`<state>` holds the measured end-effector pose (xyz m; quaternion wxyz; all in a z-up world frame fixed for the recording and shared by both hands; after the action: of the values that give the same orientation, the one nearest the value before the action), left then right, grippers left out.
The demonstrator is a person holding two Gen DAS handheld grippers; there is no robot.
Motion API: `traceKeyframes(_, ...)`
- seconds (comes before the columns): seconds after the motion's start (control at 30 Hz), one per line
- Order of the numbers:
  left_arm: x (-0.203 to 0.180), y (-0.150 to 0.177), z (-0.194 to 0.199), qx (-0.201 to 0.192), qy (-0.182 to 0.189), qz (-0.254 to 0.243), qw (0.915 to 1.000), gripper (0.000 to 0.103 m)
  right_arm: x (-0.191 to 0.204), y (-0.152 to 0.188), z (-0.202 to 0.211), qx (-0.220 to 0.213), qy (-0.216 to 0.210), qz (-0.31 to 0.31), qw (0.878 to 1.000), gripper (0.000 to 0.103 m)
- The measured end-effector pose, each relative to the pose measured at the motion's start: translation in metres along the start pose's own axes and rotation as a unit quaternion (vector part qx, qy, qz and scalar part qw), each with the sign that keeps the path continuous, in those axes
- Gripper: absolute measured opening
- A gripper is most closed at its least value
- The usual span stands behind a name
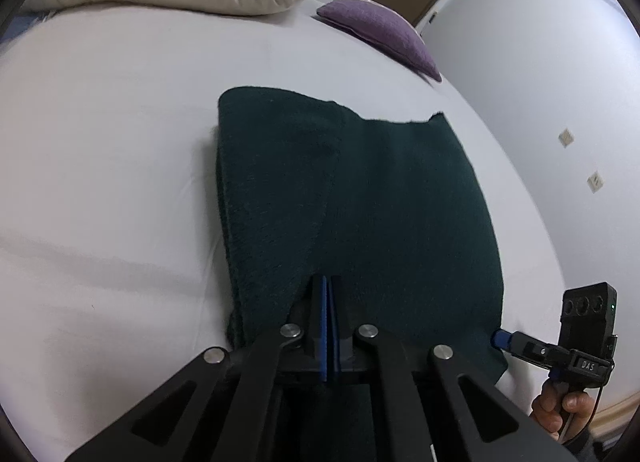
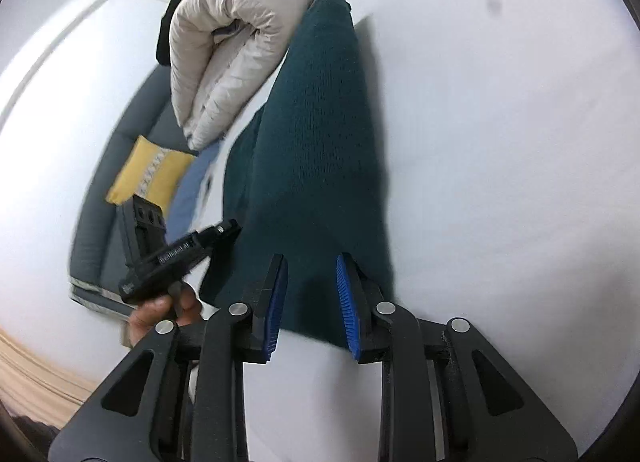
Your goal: Fold small clothes
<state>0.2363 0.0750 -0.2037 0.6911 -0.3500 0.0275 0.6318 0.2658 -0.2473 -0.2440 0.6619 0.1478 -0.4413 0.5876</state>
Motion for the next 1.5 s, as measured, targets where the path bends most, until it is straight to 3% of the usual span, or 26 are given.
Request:
traceKeyframes(0.07, 0.002, 0.001, -0.001, -0.003, 0.011, 0.008, 0.9999, 0.006, 0.008, -0.007, 0.006, -0.008, 0.019, 0.010, 1.000, 0.028)
traceKeyframes(0.2, 0.000, 0.001, -0.003, -0.005, 0.017, 0.017, 0.9997, 0.006, 0.050, -0.054, 0.014, -0.047, -0.020, 0.017, 0.999, 0.028)
traceKeyframes(0.37, 0.004, 0.001, 0.000, 0.000, 0.039, 0.033, 0.9987, 0.006, 0.075, -0.098, -0.029, -0.017, -0.042, 0.033, 0.998, 0.029)
traceKeyframes(0.43, 0.005, 0.001, -0.001, -0.001, 0.047, 0.037, 0.9982, 0.006, 0.052, -0.114, -0.052, -0.006, -0.011, -0.002, 1.000, 0.028)
traceKeyframes(0.5, 0.005, 0.002, -0.001, -0.002, 0.051, 0.036, 0.9981, 0.006, 0.029, -0.127, -0.058, -0.019, -0.040, -0.045, 0.998, 0.015)
traceKeyframes(0.57, 0.006, 0.001, -0.001, -0.002, 0.058, 0.042, 0.9974, 0.006, 0.017, -0.135, -0.057, -0.035, -0.047, -0.068, 0.996, 0.011)
traceKeyframes(0.63, 0.006, -0.001, 0.003, 0.001, 0.065, 0.053, 0.9965, 0.006, 0.013, -0.142, -0.053, -0.047, -0.040, -0.072, 0.996, 0.011)
traceKeyframes(0.7, 0.002, -0.007, 0.015, -0.011, 0.050, 0.050, 0.9974, 0.006, 0.017, -0.150, -0.044, -0.057, -0.017, -0.061, 0.996, 0.018)
traceKeyframes(0.77, -0.010, -0.020, 0.033, -0.042, 0.041, 0.039, 0.9975, 0.033, 0.031, -0.162, -0.038, -0.064, -0.003, -0.041, 0.997, 0.026)
traceKeyframes(0.83, -0.021, -0.037, 0.039, -0.062, 0.047, 0.038, 0.9963, 0.044, 0.052, -0.174, -0.046, -0.049, -0.007, -0.016, 0.999, 0.039)
traceKeyframes(0.87, -0.025, -0.048, 0.035, -0.064, 0.046, 0.033, 0.9964, 0.044, 0.062, -0.176, -0.056, -0.040, -0.004, -0.010, 0.999, 0.055)
traceKeyframes(0.9, -0.027, -0.055, 0.029, -0.063, 0.041, 0.030, 0.9968, 0.044, 0.072, -0.182, -0.069, -0.032, 0.000, -0.007, 0.999, 0.059)
traceKeyframes(1.03, -0.010, -0.070, -0.015, -0.031, 0.013, 0.043, 0.9985, 0.042, 0.060, -0.200, -0.104, -0.002, 0.029, -0.026, 0.999, 0.057)
traceKeyframes(1.07, -0.005, -0.069, -0.022, -0.029, 0.012, 0.045, 0.9985, 0.032, 0.050, -0.203, -0.106, -0.006, 0.028, -0.038, 0.999, 0.057)
traceKeyframes(1.2, 0.015, -0.066, -0.028, -0.038, 0.050, 0.066, 0.9958, 0.020, 0.011, -0.217, -0.097, -0.030, 0.007, -0.083, 0.996, 0.053)
traceKeyframes(1.3, 0.019, -0.065, -0.028, -0.039, 0.062, 0.071, 0.9948, 0.018, -0.009, -0.220, -0.096, -0.037, -0.010, -0.097, 0.995, 0.035)
traceKeyframes(1.33, 0.018, -0.065, -0.028, -0.039, 0.059, 0.069, 0.9951, 0.018, -0.013, -0.219, -0.094, -0.038, -0.012, -0.099, 0.994, 0.033)
traceKeyframes(1.43, 0.014, -0.068, -0.031, -0.039, 0.042, 0.052, 0.9970, 0.018, -0.018, -0.215, -0.078, -0.061, 0.003, -0.102, 0.993, 0.034)
traceKeyframes(1.5, 0.014, -0.068, -0.032, -0.040, 0.045, 0.052, 0.9968, 0.018, -0.016, -0.210, -0.062, -0.077, 0.005, -0.100, 0.992, 0.040)
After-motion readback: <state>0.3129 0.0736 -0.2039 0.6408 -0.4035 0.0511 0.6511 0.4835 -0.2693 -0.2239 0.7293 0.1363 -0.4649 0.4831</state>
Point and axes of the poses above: each gripper's, at about its wrist camera, not at the fingertips, and z roughly against the way its jaws point, x to its left, y to its underside, the point moved 8 cm from there along -z, roughly the way its jaws point, and after that the axes turned 3 degrees about x, right-handed, at the moved point
